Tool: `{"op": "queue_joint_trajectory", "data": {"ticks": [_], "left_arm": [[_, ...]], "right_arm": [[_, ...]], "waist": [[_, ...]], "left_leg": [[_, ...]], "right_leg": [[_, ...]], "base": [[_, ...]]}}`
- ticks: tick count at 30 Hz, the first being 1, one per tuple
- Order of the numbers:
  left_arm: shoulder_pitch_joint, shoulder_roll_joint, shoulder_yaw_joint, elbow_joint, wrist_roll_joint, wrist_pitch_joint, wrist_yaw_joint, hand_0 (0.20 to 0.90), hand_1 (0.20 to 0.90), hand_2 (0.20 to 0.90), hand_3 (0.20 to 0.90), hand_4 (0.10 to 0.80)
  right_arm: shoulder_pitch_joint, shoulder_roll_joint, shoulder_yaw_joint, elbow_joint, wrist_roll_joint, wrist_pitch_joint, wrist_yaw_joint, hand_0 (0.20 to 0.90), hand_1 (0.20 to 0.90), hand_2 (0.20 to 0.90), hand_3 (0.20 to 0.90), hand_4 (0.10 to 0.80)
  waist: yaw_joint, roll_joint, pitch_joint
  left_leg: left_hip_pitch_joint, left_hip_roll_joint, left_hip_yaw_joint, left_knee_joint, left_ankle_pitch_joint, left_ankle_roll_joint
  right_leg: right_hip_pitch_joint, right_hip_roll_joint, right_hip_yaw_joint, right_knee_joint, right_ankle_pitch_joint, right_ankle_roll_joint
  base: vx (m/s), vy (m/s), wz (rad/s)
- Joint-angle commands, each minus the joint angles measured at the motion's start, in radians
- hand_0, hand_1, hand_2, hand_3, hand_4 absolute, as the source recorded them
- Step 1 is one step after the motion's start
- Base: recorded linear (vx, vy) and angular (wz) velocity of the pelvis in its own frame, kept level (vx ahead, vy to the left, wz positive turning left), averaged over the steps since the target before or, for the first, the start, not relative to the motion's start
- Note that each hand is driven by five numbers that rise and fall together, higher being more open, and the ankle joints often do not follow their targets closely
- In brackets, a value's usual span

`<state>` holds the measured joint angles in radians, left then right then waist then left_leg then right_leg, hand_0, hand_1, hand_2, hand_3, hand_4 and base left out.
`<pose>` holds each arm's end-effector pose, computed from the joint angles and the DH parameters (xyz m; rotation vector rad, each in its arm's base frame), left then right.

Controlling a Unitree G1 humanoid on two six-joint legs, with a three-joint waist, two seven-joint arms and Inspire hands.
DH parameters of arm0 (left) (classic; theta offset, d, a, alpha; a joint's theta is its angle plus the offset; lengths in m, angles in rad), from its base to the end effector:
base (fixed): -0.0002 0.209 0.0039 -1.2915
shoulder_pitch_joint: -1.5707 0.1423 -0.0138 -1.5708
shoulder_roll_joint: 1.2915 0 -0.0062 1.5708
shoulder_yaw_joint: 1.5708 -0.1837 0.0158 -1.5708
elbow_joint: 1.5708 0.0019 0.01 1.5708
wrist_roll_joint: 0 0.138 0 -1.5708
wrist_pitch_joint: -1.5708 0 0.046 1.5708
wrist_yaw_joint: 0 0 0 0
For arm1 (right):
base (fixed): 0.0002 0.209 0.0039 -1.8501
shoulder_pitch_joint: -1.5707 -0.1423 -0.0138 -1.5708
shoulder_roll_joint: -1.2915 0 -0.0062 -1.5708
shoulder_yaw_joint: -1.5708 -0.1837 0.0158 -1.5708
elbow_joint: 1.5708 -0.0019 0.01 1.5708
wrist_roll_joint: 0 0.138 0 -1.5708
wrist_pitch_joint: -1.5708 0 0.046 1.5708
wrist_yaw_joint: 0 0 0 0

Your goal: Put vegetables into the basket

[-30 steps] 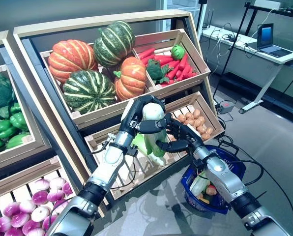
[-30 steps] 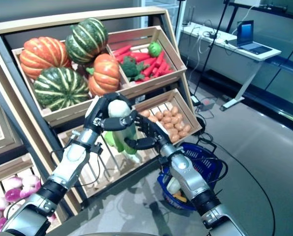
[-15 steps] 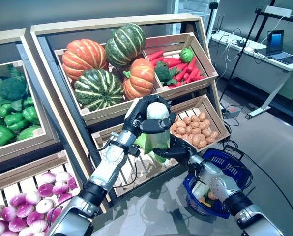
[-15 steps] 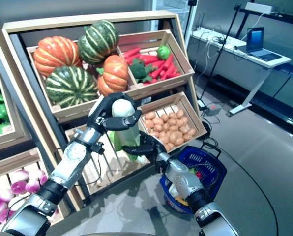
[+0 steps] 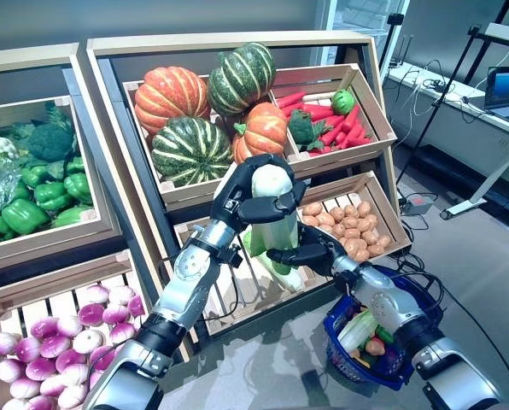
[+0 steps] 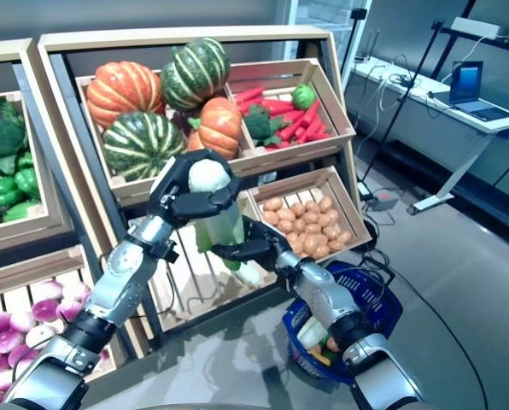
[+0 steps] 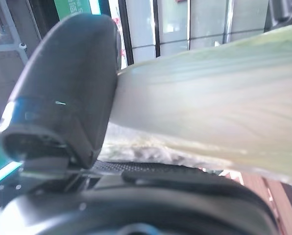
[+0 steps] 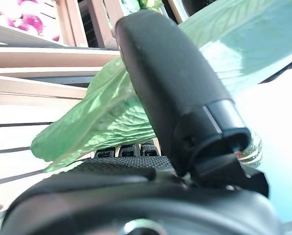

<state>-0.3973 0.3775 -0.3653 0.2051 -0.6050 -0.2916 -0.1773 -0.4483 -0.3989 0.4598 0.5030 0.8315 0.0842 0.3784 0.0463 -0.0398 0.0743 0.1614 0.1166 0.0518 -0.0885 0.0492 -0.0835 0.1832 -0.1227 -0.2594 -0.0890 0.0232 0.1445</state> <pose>0.2664 0.1462 0.0970 -0.1461 -0.3225 -0.5181 0.2730 -0.1592 0.0389 0.2846 0.2956 0.6413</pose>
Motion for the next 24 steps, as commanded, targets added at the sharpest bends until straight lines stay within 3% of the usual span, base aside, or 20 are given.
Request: {"op": "queue_joint_trajectory", "data": {"ticks": [1,10,11,12,13,24], "left_arm": [[-0.129,-0.094,-0.117,0.04,-0.107,0.005,-0.106,0.3,0.3,0.3,0.3,0.4],[-0.123,-0.118,-0.123,0.067,-0.138,0.018,-0.127,0.3,0.3,0.3,0.3,0.4],[-0.123,-0.117,-0.124,0.066,-0.139,0.02,-0.126,0.3,0.3,0.3,0.3,0.4],[-0.123,-0.116,-0.124,0.066,-0.14,0.019,-0.125,0.3,0.3,0.3,0.3,0.4],[-0.123,-0.116,-0.124,0.071,-0.145,0.02,-0.126,0.3,0.3,0.3,0.3,0.4],[-0.132,-0.123,-0.119,0.066,-0.156,0.021,-0.111,0.3,0.3,0.3,0.3,0.4]], "right_arm": [[-0.316,0.06,-0.059,-0.092,0.116,-0.269,0.092,0.9,0.9,0.9,0.9,0.8],[-0.312,0.078,-0.048,-0.063,0.149,-0.267,0.101,0.9,0.9,0.9,0.9,0.8],[-0.306,0.082,-0.052,-0.065,0.166,-0.268,0.112,0.54,0.54,0.54,0.54,0.56],[-0.304,0.084,-0.053,-0.068,0.168,-0.269,0.111,0.54,0.54,0.54,0.54,0.56],[-0.298,0.091,-0.057,-0.071,0.181,-0.271,0.121,0.3,0.3,0.3,0.3,0.4],[-0.286,0.114,-0.067,-0.047,0.18,-0.269,0.087,0.3,0.3,0.3,0.3,0.4]], "waist": [[0.002,-0.013,-0.061],[-0.001,-0.012,-0.062],[-0.002,-0.012,-0.061],[-0.002,-0.011,-0.061],[-0.002,-0.01,-0.062],[-0.004,-0.004,-0.061]], "left_leg": [[-0.003,-0.074,0.002,0.001,-0.082,0.04],[-0.007,-0.071,0.008,0.001,-0.079,0.039],[-0.006,-0.07,0.009,0.001,-0.08,0.04],[-0.006,-0.07,0.009,0.001,-0.08,0.04],[-0.005,-0.07,0.01,0.001,-0.08,0.039],[-0.002,-0.071,0.01,0.001,-0.084,0.04]], "right_leg": [[-0.001,-0.002,0.056,0.016,-0.01,-0.039],[-0.004,-0.001,0.056,0.013,-0.008,-0.04],[-0.004,-0.001,0.057,0.014,-0.007,-0.04],[-0.004,-0.001,0.057,0.014,-0.007,-0.04],[-0.002,-0.001,0.057,0.013,-0.009,-0.04],[0.002,-0.002,0.059,0.014,-0.014,-0.042]], "base": [[0.0,0.0,0.0],[0.0,0.0,0.0],[0.0,0.0,0.0],[0.0,0.0,0.0],[0.0,0.0,0.0],[0.0,0.0,0.0]]}}
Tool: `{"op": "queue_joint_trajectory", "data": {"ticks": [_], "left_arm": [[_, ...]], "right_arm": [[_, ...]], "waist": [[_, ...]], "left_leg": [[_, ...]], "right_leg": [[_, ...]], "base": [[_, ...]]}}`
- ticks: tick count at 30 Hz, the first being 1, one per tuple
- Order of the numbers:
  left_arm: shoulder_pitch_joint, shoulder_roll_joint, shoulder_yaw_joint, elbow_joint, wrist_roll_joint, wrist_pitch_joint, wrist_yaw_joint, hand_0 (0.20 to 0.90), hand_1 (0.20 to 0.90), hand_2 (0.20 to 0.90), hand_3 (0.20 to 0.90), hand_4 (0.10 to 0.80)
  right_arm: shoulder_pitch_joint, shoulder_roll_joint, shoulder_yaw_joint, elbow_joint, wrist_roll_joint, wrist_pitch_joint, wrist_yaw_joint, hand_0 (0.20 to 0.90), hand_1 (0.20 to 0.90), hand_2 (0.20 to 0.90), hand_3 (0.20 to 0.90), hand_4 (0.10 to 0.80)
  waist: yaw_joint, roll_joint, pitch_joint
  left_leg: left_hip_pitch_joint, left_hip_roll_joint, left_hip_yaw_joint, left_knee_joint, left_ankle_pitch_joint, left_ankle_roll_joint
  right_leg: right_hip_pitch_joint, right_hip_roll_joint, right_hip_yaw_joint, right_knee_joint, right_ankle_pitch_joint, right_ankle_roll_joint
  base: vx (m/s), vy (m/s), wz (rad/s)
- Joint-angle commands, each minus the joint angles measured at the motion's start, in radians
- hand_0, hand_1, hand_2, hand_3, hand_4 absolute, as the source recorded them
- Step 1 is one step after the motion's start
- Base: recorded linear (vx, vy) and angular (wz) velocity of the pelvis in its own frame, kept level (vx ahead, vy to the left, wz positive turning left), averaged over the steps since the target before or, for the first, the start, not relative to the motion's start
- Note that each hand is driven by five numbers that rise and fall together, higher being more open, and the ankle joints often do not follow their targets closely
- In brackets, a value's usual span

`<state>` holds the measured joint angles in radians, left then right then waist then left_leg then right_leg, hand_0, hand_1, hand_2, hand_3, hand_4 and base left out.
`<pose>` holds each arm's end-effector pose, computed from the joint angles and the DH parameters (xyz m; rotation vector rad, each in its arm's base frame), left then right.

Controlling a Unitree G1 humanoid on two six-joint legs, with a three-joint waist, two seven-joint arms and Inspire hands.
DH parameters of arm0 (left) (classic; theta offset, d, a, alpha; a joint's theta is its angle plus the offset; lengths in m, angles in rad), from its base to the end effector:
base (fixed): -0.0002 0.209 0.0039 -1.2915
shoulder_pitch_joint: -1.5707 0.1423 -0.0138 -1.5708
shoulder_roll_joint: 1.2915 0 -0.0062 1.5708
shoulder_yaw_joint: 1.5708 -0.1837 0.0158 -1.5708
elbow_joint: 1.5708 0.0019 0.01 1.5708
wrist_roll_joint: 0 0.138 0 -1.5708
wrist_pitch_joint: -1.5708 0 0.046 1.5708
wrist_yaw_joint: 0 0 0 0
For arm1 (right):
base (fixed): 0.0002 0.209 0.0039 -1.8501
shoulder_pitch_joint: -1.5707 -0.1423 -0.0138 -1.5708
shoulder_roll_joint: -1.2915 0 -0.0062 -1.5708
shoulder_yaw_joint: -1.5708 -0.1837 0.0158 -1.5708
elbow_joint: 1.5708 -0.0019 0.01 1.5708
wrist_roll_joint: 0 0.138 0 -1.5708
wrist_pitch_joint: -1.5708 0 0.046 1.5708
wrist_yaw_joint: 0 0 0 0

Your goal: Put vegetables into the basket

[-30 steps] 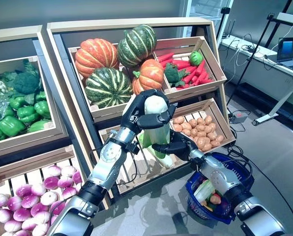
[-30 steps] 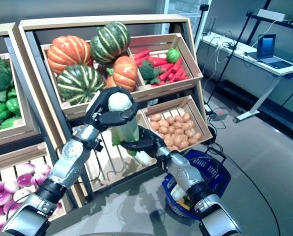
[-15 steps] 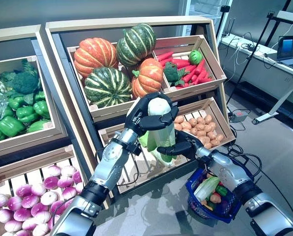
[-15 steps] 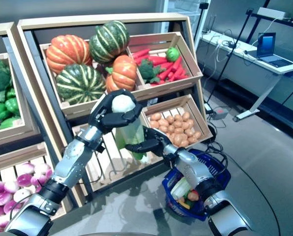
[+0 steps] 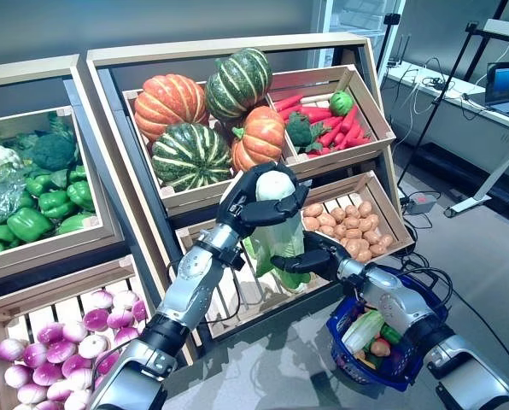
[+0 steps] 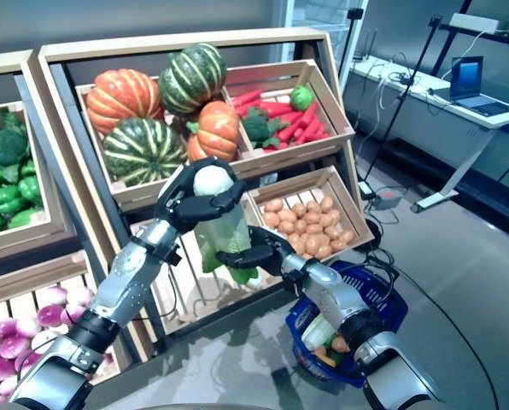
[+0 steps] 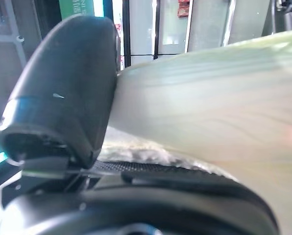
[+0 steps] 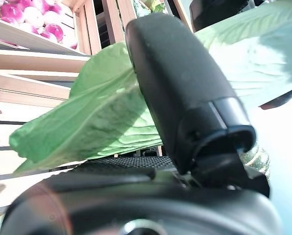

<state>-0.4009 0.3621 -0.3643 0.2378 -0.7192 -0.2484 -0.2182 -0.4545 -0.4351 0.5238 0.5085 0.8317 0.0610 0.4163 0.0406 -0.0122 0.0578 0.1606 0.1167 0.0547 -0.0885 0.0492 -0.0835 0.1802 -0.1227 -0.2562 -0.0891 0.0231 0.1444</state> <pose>0.2688 0.1459 0.0901 -0.2619 -0.2511 -0.5352 0.2711 -0.1617 0.0365 0.2313 0.3107 0.6999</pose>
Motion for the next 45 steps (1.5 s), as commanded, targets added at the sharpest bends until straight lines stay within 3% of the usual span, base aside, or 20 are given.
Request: {"op": "queue_joint_trajectory", "data": {"ticks": [1,7,8,9,19,35,45], "left_arm": [[-0.128,-0.107,-0.117,0.031,-0.042,-0.02,-0.069,0.3,0.3,0.3,0.3,0.4],[-0.125,-0.104,-0.106,0.039,-0.03,-0.017,-0.052,0.3,0.3,0.3,0.3,0.4],[-0.12,-0.101,-0.102,0.041,-0.029,-0.007,-0.058,0.829,0.829,0.829,0.829,0.753],[-0.116,-0.099,-0.1,0.042,-0.026,-0.006,-0.058,0.9,0.9,0.9,0.9,0.8],[-0.062,-0.026,-0.034,0.056,0.065,-0.027,-0.054,0.9,0.9,0.9,0.9,0.8],[0.089,0.18,0.203,0.143,0.16,-0.091,-0.032,0.9,0.9,0.9,0.9,0.8],[0.118,0.199,0.247,0.184,0.25,-0.127,0.014,0.9,0.9,0.9,0.9,0.8]], "right_arm": [[-0.276,0.15,-0.134,-0.053,0.18,-0.245,0.048,0.3,0.3,0.3,0.3,0.4],[-0.262,0.148,-0.142,-0.045,0.167,-0.231,0.027,0.3,0.3,0.3,0.3,0.4],[-0.257,0.146,-0.143,-0.041,0.162,-0.23,0.02,0.3,0.3,0.3,0.3,0.4],[-0.252,0.142,-0.145,-0.042,0.161,-0.227,0.016,0.3,0.3,0.3,0.3,0.4],[-0.115,0.089,-0.194,-0.014,0.128,-0.209,0.011,0.3,0.3,0.3,0.3,0.4],[0.204,-0.07,-0.395,0.096,0.086,-0.242,0.05,0.3,0.3,0.3,0.3,0.4],[0.269,-0.072,-0.513,0.156,0.076,-0.263,-0.071,0.3,0.3,0.3,0.3,0.4]], "waist": [[0.001,-0.032,-0.045],[-0.004,-0.031,-0.047],[-0.005,-0.03,-0.047],[-0.006,-0.03,-0.047],[-0.011,-0.028,-0.04],[-0.037,-0.021,-0.009],[-0.051,-0.013,0.003]], "left_leg": [[0.0,-0.071,0.007,0.001,-0.084,0.04],[0.004,-0.069,0.013,0.001,-0.086,0.039],[0.004,-0.069,0.014,0.001,-0.085,0.039],[0.004,-0.069,0.015,0.001,-0.085,0.039],[0.005,-0.063,0.028,0.001,-0.083,0.038],[0.003,-0.047,0.053,0.001,-0.072,0.031],[0.007,-0.041,0.066,0.001,-0.075,0.025]], "right_leg": [[0.005,-0.002,0.056,0.013,-0.014,-0.042],[0.006,-0.002,0.06,0.011,-0.012,-0.041],[0.005,-0.001,0.062,0.011,-0.011,-0.041],[0.004,0.0,0.064,0.012,-0.011,-0.041],[-0.001,0.002,0.071,0.012,-0.008,-0.039],[-0.011,0.004,0.084,0.009,0.0,-0.033],[-0.013,0.007,0.092,0.005,0.001,-0.03]], "base": [[0.0,0.0,0.0],[0.0,0.0,0.0],[0.0,0.0,0.0],[0.0,0.0,0.0],[0.0,0.0,0.0],[0.002,-0.002,-0.03],[0.009,-0.024,-0.03]]}}
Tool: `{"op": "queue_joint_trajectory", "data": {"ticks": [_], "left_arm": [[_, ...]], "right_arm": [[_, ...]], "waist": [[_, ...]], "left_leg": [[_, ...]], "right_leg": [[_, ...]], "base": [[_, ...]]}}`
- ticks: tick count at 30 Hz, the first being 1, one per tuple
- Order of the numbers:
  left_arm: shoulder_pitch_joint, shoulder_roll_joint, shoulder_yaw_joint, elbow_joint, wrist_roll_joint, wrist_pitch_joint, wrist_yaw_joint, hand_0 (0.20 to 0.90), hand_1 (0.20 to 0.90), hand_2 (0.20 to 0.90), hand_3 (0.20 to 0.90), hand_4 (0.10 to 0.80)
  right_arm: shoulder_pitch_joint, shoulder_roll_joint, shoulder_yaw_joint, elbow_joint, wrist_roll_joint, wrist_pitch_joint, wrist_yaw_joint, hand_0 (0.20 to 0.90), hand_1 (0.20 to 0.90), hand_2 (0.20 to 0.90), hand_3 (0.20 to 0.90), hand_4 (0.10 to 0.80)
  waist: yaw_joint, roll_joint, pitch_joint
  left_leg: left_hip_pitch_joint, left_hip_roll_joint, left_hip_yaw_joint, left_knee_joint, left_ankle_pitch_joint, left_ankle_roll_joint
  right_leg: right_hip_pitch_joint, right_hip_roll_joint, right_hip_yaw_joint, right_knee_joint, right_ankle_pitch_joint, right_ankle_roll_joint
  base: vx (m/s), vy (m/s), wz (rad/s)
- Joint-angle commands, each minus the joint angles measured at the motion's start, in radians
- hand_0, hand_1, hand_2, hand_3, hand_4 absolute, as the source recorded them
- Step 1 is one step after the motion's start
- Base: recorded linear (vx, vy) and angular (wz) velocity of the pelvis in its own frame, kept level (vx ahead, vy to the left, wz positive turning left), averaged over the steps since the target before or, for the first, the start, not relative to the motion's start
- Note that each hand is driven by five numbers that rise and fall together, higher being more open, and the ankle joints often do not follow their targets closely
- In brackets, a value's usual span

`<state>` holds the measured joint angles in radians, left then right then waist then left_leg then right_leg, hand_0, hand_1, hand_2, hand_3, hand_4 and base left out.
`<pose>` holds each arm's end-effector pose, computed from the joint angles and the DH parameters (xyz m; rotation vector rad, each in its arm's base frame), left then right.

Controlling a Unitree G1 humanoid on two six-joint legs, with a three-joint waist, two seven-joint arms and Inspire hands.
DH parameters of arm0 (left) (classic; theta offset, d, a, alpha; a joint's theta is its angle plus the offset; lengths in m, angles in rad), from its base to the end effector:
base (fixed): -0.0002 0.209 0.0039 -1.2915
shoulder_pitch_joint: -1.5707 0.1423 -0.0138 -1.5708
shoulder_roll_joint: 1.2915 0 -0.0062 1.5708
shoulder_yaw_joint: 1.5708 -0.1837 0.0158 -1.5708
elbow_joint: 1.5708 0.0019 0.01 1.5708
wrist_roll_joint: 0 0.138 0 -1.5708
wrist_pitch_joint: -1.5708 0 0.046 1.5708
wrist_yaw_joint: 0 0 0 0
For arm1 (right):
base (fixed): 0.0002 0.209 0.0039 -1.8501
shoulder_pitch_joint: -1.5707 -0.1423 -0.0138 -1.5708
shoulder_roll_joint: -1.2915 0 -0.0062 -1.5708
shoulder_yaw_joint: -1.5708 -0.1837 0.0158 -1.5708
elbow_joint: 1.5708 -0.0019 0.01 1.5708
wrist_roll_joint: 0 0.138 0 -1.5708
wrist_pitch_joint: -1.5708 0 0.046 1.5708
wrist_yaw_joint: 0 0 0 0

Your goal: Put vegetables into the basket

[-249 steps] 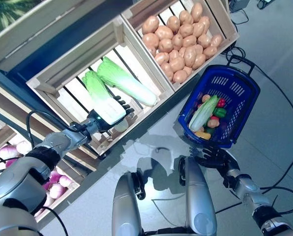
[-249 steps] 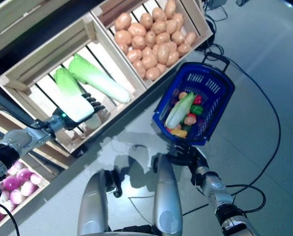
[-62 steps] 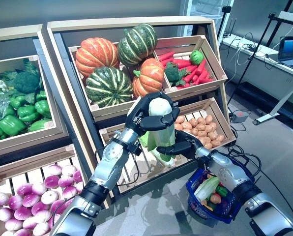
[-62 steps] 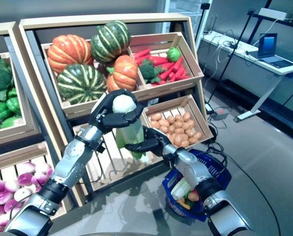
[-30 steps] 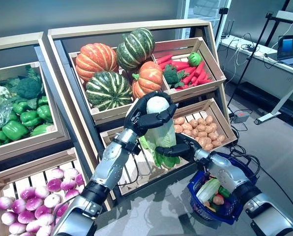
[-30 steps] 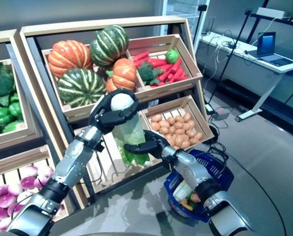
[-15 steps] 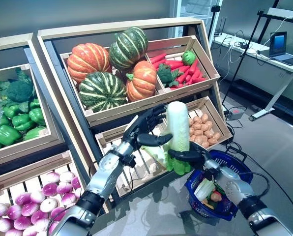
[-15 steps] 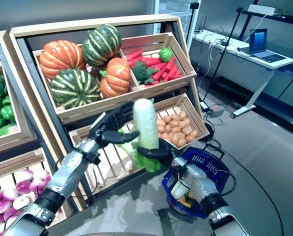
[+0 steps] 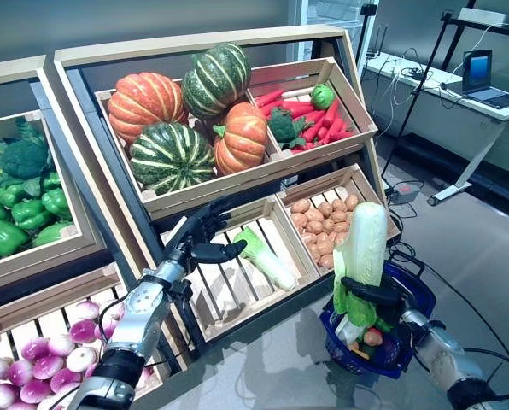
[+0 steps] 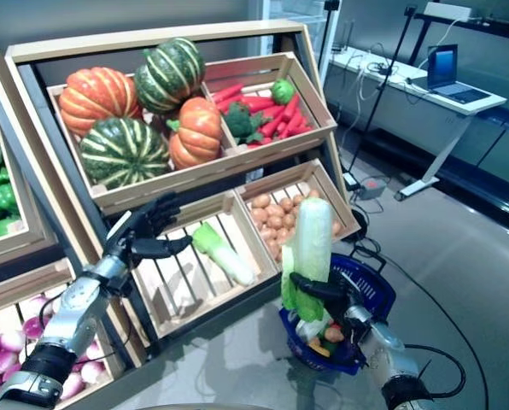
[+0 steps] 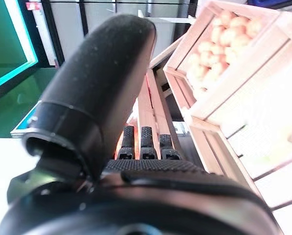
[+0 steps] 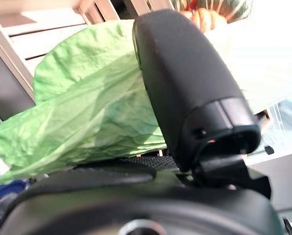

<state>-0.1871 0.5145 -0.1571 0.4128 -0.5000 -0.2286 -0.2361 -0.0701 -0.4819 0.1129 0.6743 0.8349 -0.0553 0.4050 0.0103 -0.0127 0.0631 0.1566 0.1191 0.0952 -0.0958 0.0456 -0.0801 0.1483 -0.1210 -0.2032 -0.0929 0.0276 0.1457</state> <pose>0.2324 0.2432 0.0398 0.0499 0.0319 -0.2243 0.1793 -0.2722 -0.0277 0.3857 0.4126 0.0891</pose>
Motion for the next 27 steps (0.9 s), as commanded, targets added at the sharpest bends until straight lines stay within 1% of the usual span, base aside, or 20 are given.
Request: {"op": "queue_joint_trajectory", "data": {"ticks": [1,2,7,9,11,12,13,14,15,17,18,19,20,21,22,23,24,25,26,27], "left_arm": [[-0.095,0.042,0.037,0.016,0.039,-0.146,0.042,0.9,0.9,0.9,0.9,0.8],[-0.095,0.031,0.034,0.027,0.045,-0.139,0.068,0.9,0.9,0.9,0.9,0.8],[-0.082,-0.006,0.03,0.047,0.023,-0.124,0.086,0.9,0.9,0.9,0.9,0.8],[-0.063,-0.036,0.029,0.043,0.029,-0.125,0.106,0.9,0.9,0.9,0.9,0.8],[-0.046,-0.052,0.026,0.035,0.031,-0.127,0.11,0.9,0.9,0.9,0.9,0.8],[-0.026,-0.06,0.026,0.017,0.044,-0.14,0.109,0.9,0.9,0.9,0.9,0.8],[-0.015,-0.063,0.029,0.0,0.051,-0.145,0.111,0.9,0.9,0.9,0.9,0.8],[0.003,-0.07,0.032,-0.016,0.039,-0.154,0.097,0.9,0.9,0.9,0.9,0.8],[0.007,-0.074,0.032,-0.017,0.037,-0.159,0.094,0.9,0.9,0.9,0.9,0.8],[0.01,-0.077,0.026,-0.023,0.043,-0.17,0.089,0.9,0.9,0.9,0.9,0.8],[0.005,-0.076,0.016,-0.038,0.049,-0.171,0.093,0.9,0.9,0.9,0.9,0.8],[-0.028,-0.061,-0.006,-0.062,0.053,-0.173,0.118,0.9,0.9,0.9,0.9,0.8],[-0.055,-0.051,-0.018,-0.058,0.039,-0.173,0.132,0.9,0.9,0.9,0.9,0.8],[-0.066,-0.048,-0.021,-0.053,0.03,-0.17,0.137,0.9,0.9,0.9,0.9,0.8],[-0.086,-0.049,-0.023,-0.035,0.025,-0.17,0.143,0.9,0.9,0.9,0.9,0.8],[-0.102,-0.055,-0.028,-0.018,0.019,-0.177,0.141,0.9,0.9,0.9,0.9,0.8],[-0.104,-0.05,-0.037,-0.021,0.0,-0.176,0.13,0.9,0.9,0.9,0.9,0.8],[-0.104,-0.049,-0.038,-0.021,0.0,-0.176,0.13,0.9,0.9,0.9,0.9,0.8],[-0.089,-0.042,-0.043,-0.033,-0.012,-0.17,0.12,0.9,0.9,0.9,0.9,0.8],[-0.082,-0.037,-0.044,-0.032,-0.008,-0.162,0.128,0.9,0.9,0.9,0.9,0.8]], "right_arm": [[-0.112,-0.027,-0.113,0.011,0.066,-0.136,-0.087,0.3,0.3,0.3,0.3,0.4],[-0.111,-0.027,-0.131,0.053,0.055,-0.117,-0.125,0.3,0.3,0.3,0.3,0.4],[-0.112,-0.007,-0.176,0.139,0.059,-0.095,-0.207,0.3,0.3,0.3,0.3,0.4],[-0.11,0.006,-0.192,0.165,0.042,-0.084,-0.268,0.3,0.3,0.3,0.3,0.4],[-0.115,0.009,-0.2,0.184,0.025,-0.072,-0.303,0.3,0.3,0.3,0.3,0.4],[-0.115,0.006,-0.205,0.188,0.01,-0.066,-0.322,0.3,0.3,0.3,0.3,0.4],[-0.113,0.006,-0.202,0.184,0.007,-0.072,-0.332,0.3,0.3,0.3,0.3,0.4],[-0.111,0.007,-0.192,0.183,0.012,-0.093,-0.363,0.3,0.3,0.3,0.3,0.4],[-0.114,0.006,-0.192,0.193,0.018,-0.104,-0.368,0.3,0.3,0.3,0.3,0.4],[-0.123,0.002,-0.198,0.207,0.031,-0.12,-0.379,0.3,0.3,0.3,0.3,0.4],[-0.133,-0.005,-0.201,0.202,0.04,-0.12,-0.394,0.3,0.3,0.3,0.3,0.4],[-0.176,-0.017,-0.189,0.192,0.049,-0.113,-0.435,0.3,0.3,0.3,0.3,0.4],[-0.211,-0.023,-0.183,0.21,0.045,-0.111,-0.444,0.3,0.3,0.3,0.3,0.4],[-0.226,-0.026,-0.181,0.221,0.043,-0.105,-0.45,0.3,0.3,0.3,0.3,0.4],[-0.244,-0.028,-0.185,0.25,0.045,-0.098,-0.45,0.3,0.3,0.3,0.3,0.4],[-0.235,-0.019,-0.191,0.271,0.051,-0.11,-0.442,0.3,0.3,0.3,0.3,0.4],[-0.21,-0.007,-0.195,0.278,0.047,-0.13,-0.432,0.3,0.3,0.3,0.3,0.4],[-0.209,-0.006,-0.196,0.278,0.047,-0.13,-0.432,0.3,0.3,0.3,0.3,0.4],[-0.172,0.01,-0.197,0.272,0.041,-0.138,-0.437,0.3,0.3,0.3,0.3,0.4],[-0.153,0.02,-0.201,0.272,0.047,-0.127,-0.434,0.3,0.3,0.3,0.3,0.4]], "waist": [[-0.022,-0.013,-0.002],[-0.023,-0.013,0.0],[-0.023,-0.014,0.006],[-0.023,-0.017,0.017],[-0.024,-0.026,0.033],[-0.017,-0.045,0.061],[-0.011,-0.052,0.084],[0.002,-0.048,0.126],[0.006,-0.042,0.137],[0.019,-0.032,0.15],[0.032,-0.025,0.156],[0.055,-0.018,0.164],[0.064,-0.02,0.167],[0.066,-0.02,0.166],[0.068,-0.02,0.16],[0.07,-0.016,0.149],[0.074,-0.013,0.139],[0.074,-0.014,0.138],[0.069,-0.006,0.133],[0.059,0.004,0.129]], "left_leg": [[0.012,-0.042,0.027,0.009,-0.071,0.021],[0.013,-0.039,0.028,0.009,-0.072,0.02],[0.018,-0.029,0.039,0.009,-0.067,0.018],[0.025,-0.019,0.053,0.022,-0.061,0.014],[0.007,-0.007,0.071,0.105,-0.076,0.006],[-0.05,0.005,0.076,0.269,-0.075,-0.004],[-0.114,0.012,0.062,0.4,-0.066,-0.011],[-0.198,0.021,0.056,0.472,-0.016,-0.025],[-0.211,0.024,0.062,0.46,-0.008,-0.031],[-0.222,0.017,0.074,0.381,0.013,-0.039],[-0.24,0.006,0.067,0.32,0.038,-0.044],[-0.276,-0.021,0.042,0.203,0.062,-0.041],[-0.282,-0.038,0.021,0.176,0.061,-0.03],[-0.278,-0.045,0.01,0.168,0.058,-0.024],[-0.27,-0.05,0.014,0.159,0.051,-0.014],[-0.268,-0.05,0.029,0.161,0.039,-0.001],[-0.26,-0.055,0.033,0.154,0.034,0.012],[-0.26,-0.055,0.033,0.154,0.034,0.012],[-0.215,-0.061,0.017,0.122,0.028,0.032],[-0.153,-0.056,-0.005,0.077,0.025,0.034]], "right_leg": [[0.018,0.006,0.041,0.008,-0.003,-0.032],[0.018,0.01,0.045,0.006,-0.003,-0.033],[0.015,0.019,0.049,0.007,-0.004,-0.039],[0.011,0.027,0.057,0.013,-0.005,-0.048],[0.006,0.029,0.068,0.024,-0.004,-0.062],[-0.005,0.021,0.076,0.049,0.002,-0.08],[-0.011,0.023,0.081,0.064,0.004,-0.094],[-0.006,0.035,0.088,0.078,0.006,-0.11],[0.001,0.038,0.087,0.079,0.006,-0.109],[0.024,0.038,0.08,0.07,-0.002,-0.097],[0.044,0.036,0.075,0.061,-0.011,-0.086],[0.067,0.033,0.078,0.049,-0.025,-0.072],[0.069,0.028,0.085,0.049,-0.031,-0.067],[0.069,0.026,0.089,0.05,-0.033,-0.066],[0.073,0.017,0.084,0.065,-0.045,-0.06],[0.082,0.005,0.068,0.108,-0.078,-0.052],[0.079,-0.008,0.053,0.175,-0.093,-0.037],[0.077,-0.009,0.053,0.178,-0.095,-0.037],[-0.004,-0.032,0.039,0.34,-0.038,0.002],[-0.092,-0.048,0.032,0.39,0.013,0.014]], "base": [[0.025,-0.083,-0.03],[0.024,-0.08,-0.03],[0.025,-0.093,-0.07],[0.017,-0.123,-0.08],[0.0,-0.125,-0.12],[-0.023,-0.155,-0.13],[0.016,-0.145,-0.06],[0.055,-0.046,-0.02],[0.099,0.024,0.0],[0.121,0.109,-0.07],[0.121,0.198,-0.03],[0.077,0.191,0.01],[0.053,0.17,0.06],[0.061,0.127,-0.05],[0.101,0.126,-0.16],[0.159,0.127,-0.32],[0.127,0.078,-0.31],[0.196,0.079,-0.33],[0.224,0.035,-0.33],[0.293,-0.04,-0.38]]}}
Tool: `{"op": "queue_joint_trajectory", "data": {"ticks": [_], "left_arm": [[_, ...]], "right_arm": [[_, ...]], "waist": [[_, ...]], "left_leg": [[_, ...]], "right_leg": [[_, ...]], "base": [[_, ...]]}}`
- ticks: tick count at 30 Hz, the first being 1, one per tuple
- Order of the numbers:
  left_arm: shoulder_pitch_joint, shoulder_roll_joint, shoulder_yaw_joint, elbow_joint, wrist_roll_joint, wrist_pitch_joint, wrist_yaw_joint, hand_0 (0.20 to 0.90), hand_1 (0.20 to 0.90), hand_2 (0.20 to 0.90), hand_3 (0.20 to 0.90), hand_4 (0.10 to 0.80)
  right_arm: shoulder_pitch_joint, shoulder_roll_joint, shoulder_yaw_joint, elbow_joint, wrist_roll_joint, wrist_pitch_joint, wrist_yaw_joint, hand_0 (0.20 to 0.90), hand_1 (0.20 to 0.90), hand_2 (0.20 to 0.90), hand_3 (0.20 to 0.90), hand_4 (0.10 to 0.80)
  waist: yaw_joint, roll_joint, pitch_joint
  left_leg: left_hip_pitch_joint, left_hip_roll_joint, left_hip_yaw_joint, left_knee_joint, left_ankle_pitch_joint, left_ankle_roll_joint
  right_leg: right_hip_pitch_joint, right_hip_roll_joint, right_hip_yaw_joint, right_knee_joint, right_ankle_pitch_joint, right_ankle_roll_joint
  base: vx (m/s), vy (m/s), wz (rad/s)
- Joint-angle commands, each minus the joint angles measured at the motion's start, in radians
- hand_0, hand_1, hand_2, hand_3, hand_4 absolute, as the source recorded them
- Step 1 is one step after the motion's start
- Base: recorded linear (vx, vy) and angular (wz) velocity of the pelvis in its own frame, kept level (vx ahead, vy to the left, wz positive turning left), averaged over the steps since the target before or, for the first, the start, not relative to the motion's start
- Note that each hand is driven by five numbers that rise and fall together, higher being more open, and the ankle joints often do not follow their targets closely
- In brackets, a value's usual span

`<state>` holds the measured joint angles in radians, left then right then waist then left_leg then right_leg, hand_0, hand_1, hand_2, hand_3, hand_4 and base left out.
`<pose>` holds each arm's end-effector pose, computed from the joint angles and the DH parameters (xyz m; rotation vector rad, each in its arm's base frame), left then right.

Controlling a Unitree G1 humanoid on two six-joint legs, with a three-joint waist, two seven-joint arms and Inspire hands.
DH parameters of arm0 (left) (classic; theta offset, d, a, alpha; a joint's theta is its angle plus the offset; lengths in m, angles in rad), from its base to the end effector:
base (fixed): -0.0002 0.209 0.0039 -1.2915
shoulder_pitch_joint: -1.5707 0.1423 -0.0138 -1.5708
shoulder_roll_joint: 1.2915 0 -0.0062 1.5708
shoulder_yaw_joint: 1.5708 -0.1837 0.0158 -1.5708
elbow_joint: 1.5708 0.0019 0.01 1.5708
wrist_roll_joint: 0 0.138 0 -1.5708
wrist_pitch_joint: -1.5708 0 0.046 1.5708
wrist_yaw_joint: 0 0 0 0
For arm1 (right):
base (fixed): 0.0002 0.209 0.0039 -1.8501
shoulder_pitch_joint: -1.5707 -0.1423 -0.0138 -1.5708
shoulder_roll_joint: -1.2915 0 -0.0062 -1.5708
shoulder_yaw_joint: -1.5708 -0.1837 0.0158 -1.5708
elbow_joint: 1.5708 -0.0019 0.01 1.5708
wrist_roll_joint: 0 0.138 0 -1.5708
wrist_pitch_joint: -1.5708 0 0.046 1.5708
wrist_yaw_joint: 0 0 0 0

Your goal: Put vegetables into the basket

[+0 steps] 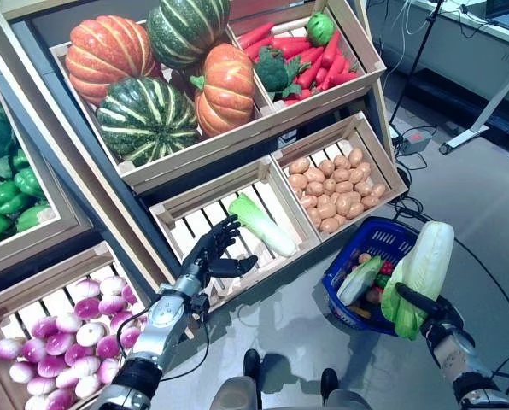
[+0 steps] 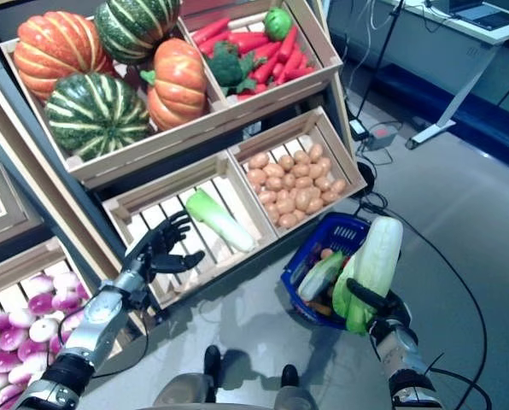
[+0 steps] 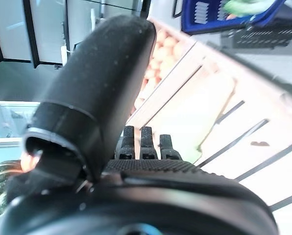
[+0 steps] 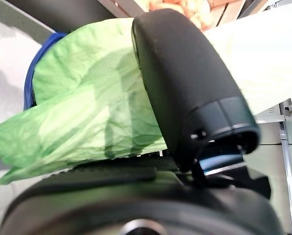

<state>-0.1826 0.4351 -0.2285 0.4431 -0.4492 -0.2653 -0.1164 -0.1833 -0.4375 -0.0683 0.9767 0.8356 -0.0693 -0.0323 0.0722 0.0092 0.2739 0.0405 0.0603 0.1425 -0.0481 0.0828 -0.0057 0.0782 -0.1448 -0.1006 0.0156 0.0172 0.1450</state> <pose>0.2290 0.2152 0.0219 0.0384 0.0557 -0.1823 0.1770 -0.2940 -0.0406 0.4003 0.5346 -0.5888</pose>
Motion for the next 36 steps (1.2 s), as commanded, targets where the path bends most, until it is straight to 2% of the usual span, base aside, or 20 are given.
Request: {"op": "queue_joint_trajectory", "data": {"ticks": [1,2,3,5,6,10,14,20,23,27,29,32,36], "left_arm": [[-0.091,0.05,0.027,-0.062,-0.066,-0.117,0.006,0.9,0.9,0.9,0.9,0.8],[-0.096,0.052,0.025,-0.065,-0.068,-0.114,0.008,0.9,0.9,0.9,0.9,0.8],[-0.114,0.064,0.019,-0.076,-0.087,-0.11,0.012,0.9,0.9,0.9,0.9,0.8],[-0.127,0.066,0.015,-0.07,-0.106,-0.114,0.021,0.9,0.9,0.9,0.9,0.8],[-0.144,0.053,0.004,-0.052,-0.126,-0.115,0.034,0.9,0.9,0.9,0.9,0.8],[-0.136,0.011,-0.009,-0.046,-0.082,-0.106,0.05,0.9,0.9,0.9,0.9,0.8],[-0.106,0.015,-0.011,-0.082,-0.058,-0.097,0.033,0.9,0.9,0.9,0.9,0.8],[-0.094,0.045,-0.014,-0.122,-0.02,-0.103,0.023,0.9,0.9,0.9,0.9,0.8],[-0.118,0.072,-0.028,-0.132,0.02,-0.11,0.047,0.9,0.9,0.9,0.9,0.8],[-0.197,0.117,-0.049,-0.114,0.05,-0.165,0.124,0.9,0.9,0.9,0.9,0.8],[-0.231,0.134,-0.051,-0.115,0.079,-0.195,0.167,0.9,0.9,0.9,0.9,0.8],[-0.277,0.171,-0.049,-0.125,0.119,-0.216,0.24,0.9,0.9,0.9,0.9,0.8],[-0.326,0.198,-0.052,-0.131,0.152,-0.211,0.291,0.9,0.9,0.9,0.9,0.8]], "right_arm": [[-0.041,-0.02,-0.021,-0.012,0.042,-0.107,0.011,0.3,0.3,0.3,0.3,0.4],[-0.048,-0.019,-0.019,-0.004,0.043,-0.106,0.01,0.3,0.3,0.3,0.3,0.4],[-0.078,-0.013,-0.007,0.018,0.053,-0.11,0.003,0.3,0.3,0.3,0.3,0.4],[-0.125,-0.006,0.017,0.029,0.067,-0.105,-0.018,0.3,0.3,0.3,0.3,0.4],[-0.169,-0.002,0.035,0.043,0.068,-0.099,-0.035,0.3,0.3,0.3,0.3,0.4],[-0.207,-0.022,0.052,0.07,-0.009,-0.062,-0.024,0.3,0.3,0.3,0.3,0.4],[-0.187,-0.056,0.035,0.073,-0.03,-0.019,-0.025,0.3,0.3,0.3,0.3,0.4],[-0.199,-0.079,0.019,0.12,-0.019,-0.01,-0.03,0.3,0.3,0.3,0.3,0.4],[-0.223,-0.084,0.025,0.116,-0.005,-0.013,-0.054,0.3,0.3,0.3,0.3,0.4],[-0.295,-0.105,0.045,0.126,0.029,-0.019,-0.085,0.3,0.3,0.3,0.3,0.4],[-0.332,-0.116,0.056,0.14,0.045,-0.026,-0.087,0.3,0.3,0.3,0.3,0.4],[-0.366,-0.134,0.077,0.167,0.058,-0.035,-0.062,0.3,0.3,0.3,0.3,0.4],[-0.394,-0.157,0.086,0.192,0.07,-0.041,-0.031,0.3,0.3,0.3,0.3,0.4]], "waist": [[-0.003,-0.013,-0.082],[0.0,-0.013,-0.081],[0.009,-0.008,-0.074],[0.013,-0.003,-0.069],[0.013,-0.006,-0.07],[0.027,-0.016,-0.084],[0.042,-0.023,-0.11],[0.057,-0.018,-0.118],[0.062,-0.014,-0.1],[0.054,-0.001,-0.017],[0.045,0.004,0.032],[0.024,0.015,0.098],[0.012,0.022,0.137]], "left_leg": [[0.006,0.014,-0.054,-0.008,-0.003,-0.052],[0.012,0.02,-0.053,-0.016,0.0,-0.058],[0.019,0.041,-0.053,-0.022,0.001,-0.079],[0.013,0.056,-0.059,-0.024,0.001,-0.082],[0.005,0.063,-0.06,-0.024,-0.001,-0.084],[0.005,0.092,-0.034,-0.017,0.015,-0.107],[0.005,0.097,-0.028,-0.02,0.012,-0.113],[0.003,0.094,-0.044,-0.03,0.005,-0.116],[-0.022,0.09,-0.059,-0.014,0.005,-0.118],[-0.137,0.093,-0.089,0.143,-0.014,-0.134],[-0.209,0.102,-0.095,0.262,-0.049,-0.139],[-0.314,0.128,-0.084,0.439,-0.13,-0.128],[-0.413,0.13,-0.08,0.602,-0.218,-0.111]], "right_leg": [[-0.043,-0.04,-0.098,0.25,0.011,0.008],[-0.043,-0.048,-0.108,0.22,0.008,0.005],[-0.046,-0.073,-0.138,0.144,0.021,0.002],[-0.05,-0.065,-0.127,0.119,0.015,0.002],[-0.044,-0.046,-0.114,0.075,0.015,-0.003],[0.02,-0.041,-0.155,0.003,0.02,-0.012],[0.073,-0.037,-0.187,-0.038,0.012,-0.015],[0.082,-0.036,-0.209,-0.048,0.006,-0.017],[0.061,-0.044,-0.211,-0.017,-0.009,-0.017],[-0.022,-0.073,-0.2,0.102,-0.047,-0.028],[-0.08,-0.095,-0.188,0.193,-0.075,-0.036],[-0.209,-0.133,-0.162,0.384,-0.135,-0.052],[-0.342,-0.165,-0.128,0.579,-0.198,-0.062]], "base": [[0.177,-0.122,-0.33],[0.093,-0.258,-0.18],[-0.003,-0.253,-0.03],[-0.033,-0.231,0.08],[0.022,-0.199,0.08],[0.093,-0.108,0.06],[0.144,-0.031,0.05],[0.069,-0.02,0.04],[-0.044,-0.019,0.15],[-0.194,0.004,0.11],[-0.238,0.038,0.08],[-0.167,0.072,0.05],[-0.098,0.076,0.04]]}}
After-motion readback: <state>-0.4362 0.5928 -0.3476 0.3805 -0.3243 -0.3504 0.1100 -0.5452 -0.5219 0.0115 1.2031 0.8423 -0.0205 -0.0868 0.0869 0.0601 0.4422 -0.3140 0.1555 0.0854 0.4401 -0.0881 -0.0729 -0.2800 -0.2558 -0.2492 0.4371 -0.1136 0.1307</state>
